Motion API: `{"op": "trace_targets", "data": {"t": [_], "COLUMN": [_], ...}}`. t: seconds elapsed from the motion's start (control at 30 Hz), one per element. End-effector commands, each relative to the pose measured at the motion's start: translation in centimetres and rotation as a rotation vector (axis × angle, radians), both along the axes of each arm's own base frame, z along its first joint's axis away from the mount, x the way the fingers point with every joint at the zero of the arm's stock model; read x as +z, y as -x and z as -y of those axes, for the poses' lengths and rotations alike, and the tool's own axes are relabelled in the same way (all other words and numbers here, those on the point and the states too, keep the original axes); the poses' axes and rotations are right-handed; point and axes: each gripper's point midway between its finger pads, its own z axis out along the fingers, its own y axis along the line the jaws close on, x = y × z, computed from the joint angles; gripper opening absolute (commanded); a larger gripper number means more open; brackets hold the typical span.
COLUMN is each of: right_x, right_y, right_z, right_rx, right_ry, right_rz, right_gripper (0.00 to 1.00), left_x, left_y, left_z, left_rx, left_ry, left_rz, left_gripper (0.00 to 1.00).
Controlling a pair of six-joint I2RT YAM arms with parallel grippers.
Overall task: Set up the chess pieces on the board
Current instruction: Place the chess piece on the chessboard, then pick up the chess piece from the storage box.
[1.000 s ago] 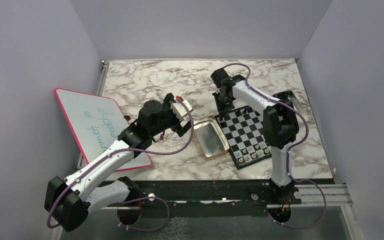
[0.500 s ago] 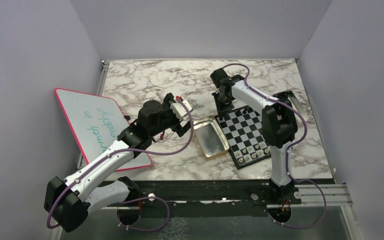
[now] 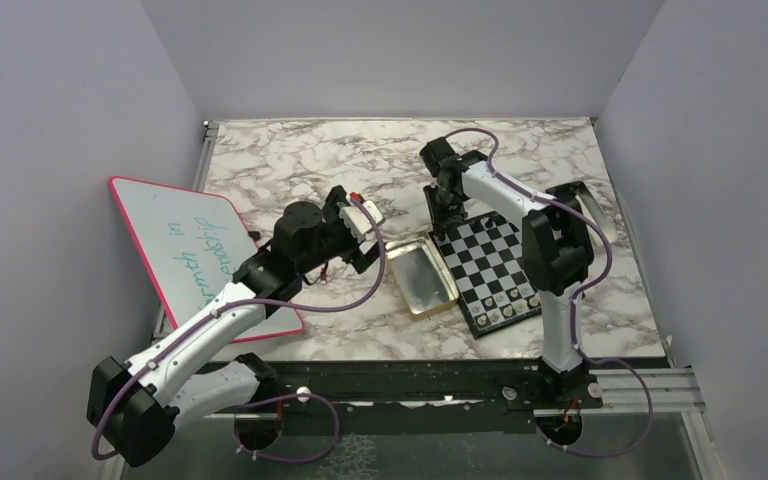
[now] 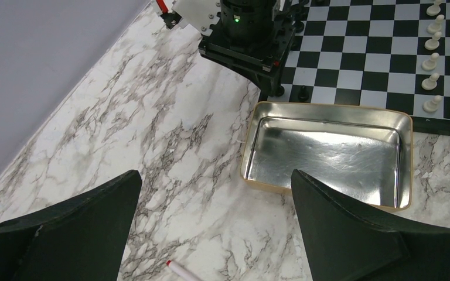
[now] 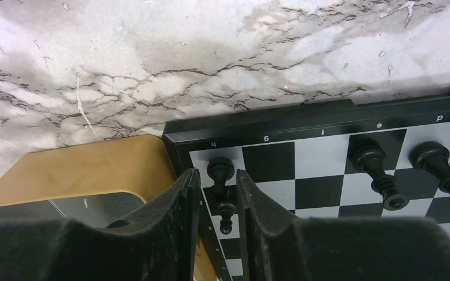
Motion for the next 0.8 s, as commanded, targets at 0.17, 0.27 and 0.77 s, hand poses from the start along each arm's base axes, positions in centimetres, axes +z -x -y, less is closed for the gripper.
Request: {"op": "trace_targets", "data": {"t": [0.17, 0.27, 0.77], "right_x": [6.1, 8.3, 12.7], "right_y": [-1.4, -1.5, -2.6], "right_z": [0.6, 1.4, 7.6], "right_rx": [-0.050, -0.076, -0.173], "right_ry": [-0.009, -0.012, 0.000], "right_rz": [0.172, 0.242, 0.521], "right_gripper": [0.35, 0.35, 0.35], "left_x": [1.5, 2.1, 0.1], "left_y": [0.5, -0.4, -2.7], "left_z": [1.3, 1.5, 3.9], "left_rx": [-0.033, 0.032, 0.204], "left_ry": [0.089, 0.157, 0.306], "left_rz": [-0.027, -0.071, -0.422], "left_gripper": [0.99, 0.99, 0.99]}}
